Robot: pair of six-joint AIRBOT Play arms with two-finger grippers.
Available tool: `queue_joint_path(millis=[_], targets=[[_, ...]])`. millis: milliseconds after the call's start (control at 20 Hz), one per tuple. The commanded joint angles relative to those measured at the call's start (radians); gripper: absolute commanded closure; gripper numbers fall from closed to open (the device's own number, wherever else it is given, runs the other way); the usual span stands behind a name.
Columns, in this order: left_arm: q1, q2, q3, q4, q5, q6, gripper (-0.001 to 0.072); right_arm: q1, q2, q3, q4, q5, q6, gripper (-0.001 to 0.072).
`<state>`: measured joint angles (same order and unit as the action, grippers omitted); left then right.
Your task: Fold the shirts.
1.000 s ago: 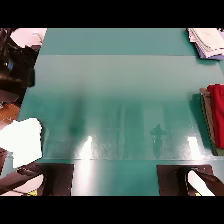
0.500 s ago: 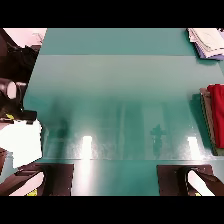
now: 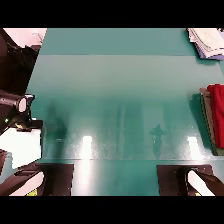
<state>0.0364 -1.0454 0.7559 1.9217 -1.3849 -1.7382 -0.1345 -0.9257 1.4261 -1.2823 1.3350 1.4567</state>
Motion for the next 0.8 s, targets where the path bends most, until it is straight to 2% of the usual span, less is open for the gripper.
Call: queue_joint_path(millis=[0,100,200,300,400,550,750], targets=[[-0.027,0.003,0.151,-0.019,-0.039,0.092,0.0681,0.0,0.0,0.001,0.0,-0.01,0.0,0.0697],[-0.101,0.003,0.374,-0.068,-0.084,0.196,0.0681,0.0,0.0,0.001,0.004,-0.02,0.0,0.0697],[-0.195,0.003,0.626,-0.23,-0.089,0.318,0.0681,0.001,0.0,0.001,0.01,-0.027,0.001,0.0697],[-0.288,0.002,0.842,-0.44,-0.04,0.407,0.0682,0.001,0.0,0.001,0.01,-0.027,0.001,0.0697],[-0.391,-0.005,0.997,-0.549,0.063,0.445,0.0682,0.001,0.0,0.001,0.01,-0.027,0.001,0.0697],[-0.532,-0.085,1.145,-0.587,0.111,0.5,0.0681,0.001,0.0,0.001,0.01,-0.027,0.001,0.0697],[-0.625,-0.281,1.174,-0.598,0.121,0.584,0.0681,0.0,0.0,0.001,0.019,-0.026,0.001,0.0697]])
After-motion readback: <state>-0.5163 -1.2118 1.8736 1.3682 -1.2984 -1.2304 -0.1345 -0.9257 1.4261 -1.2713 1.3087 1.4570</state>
